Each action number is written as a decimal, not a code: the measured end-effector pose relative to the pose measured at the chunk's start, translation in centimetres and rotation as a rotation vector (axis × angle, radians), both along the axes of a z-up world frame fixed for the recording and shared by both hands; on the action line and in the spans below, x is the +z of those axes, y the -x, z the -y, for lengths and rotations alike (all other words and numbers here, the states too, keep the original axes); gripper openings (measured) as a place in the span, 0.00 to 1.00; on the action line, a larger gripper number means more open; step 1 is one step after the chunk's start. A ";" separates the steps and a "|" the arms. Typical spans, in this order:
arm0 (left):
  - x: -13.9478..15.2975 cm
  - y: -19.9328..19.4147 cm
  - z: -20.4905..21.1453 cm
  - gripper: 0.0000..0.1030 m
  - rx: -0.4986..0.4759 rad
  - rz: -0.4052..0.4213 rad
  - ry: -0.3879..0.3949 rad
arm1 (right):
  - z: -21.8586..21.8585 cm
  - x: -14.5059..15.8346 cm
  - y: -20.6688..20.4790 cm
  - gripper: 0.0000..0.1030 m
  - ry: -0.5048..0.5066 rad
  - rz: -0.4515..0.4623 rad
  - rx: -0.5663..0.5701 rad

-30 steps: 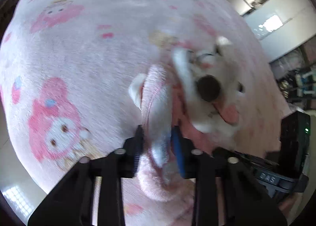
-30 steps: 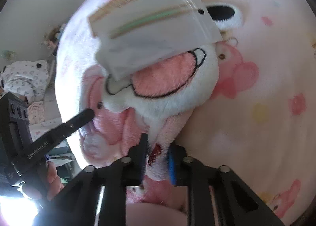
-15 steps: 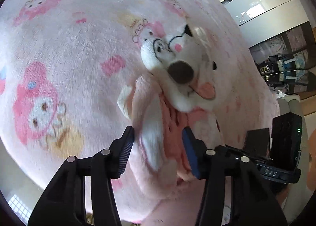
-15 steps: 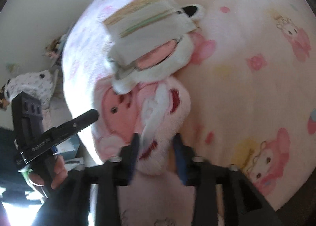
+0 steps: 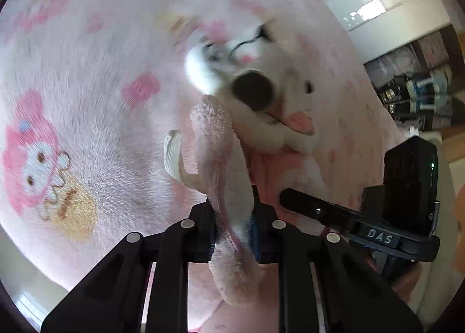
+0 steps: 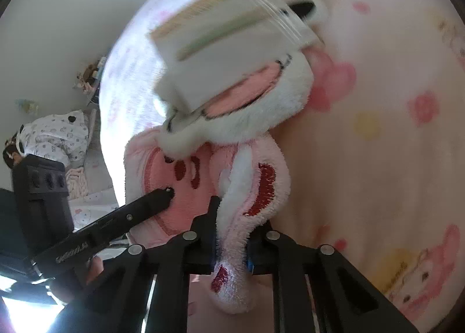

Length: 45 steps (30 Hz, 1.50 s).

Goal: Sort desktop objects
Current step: 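Lift the pink plush towel with the right gripper and carry it over the box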

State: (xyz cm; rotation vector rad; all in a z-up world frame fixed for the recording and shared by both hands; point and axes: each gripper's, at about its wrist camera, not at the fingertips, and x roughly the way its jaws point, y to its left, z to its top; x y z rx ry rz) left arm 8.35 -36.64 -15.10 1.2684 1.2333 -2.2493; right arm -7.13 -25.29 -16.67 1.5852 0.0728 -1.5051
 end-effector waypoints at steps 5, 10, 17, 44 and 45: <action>4.6 -0.2 -2.3 0.17 -0.050 -0.047 0.066 | -1.1 4.8 -1.9 0.10 0.066 -0.102 -0.007; 9.1 -0.2 -5.1 0.17 -0.113 -0.100 0.126 | -4.5 8.9 -2.2 0.10 0.138 -0.174 -0.053; 12.0 2.6 -9.6 0.17 -0.207 -0.152 0.165 | -12.5 13.1 -2.5 0.10 0.213 -0.234 -0.139; 13.9 17.3 -41.2 0.17 -0.842 -0.231 0.154 | -47.8 15.1 0.1 0.10 0.114 -0.395 -0.762; 13.3 18.2 -42.0 0.17 -0.862 -0.215 0.130 | -48.5 14.7 0.4 0.10 0.100 -0.395 -0.777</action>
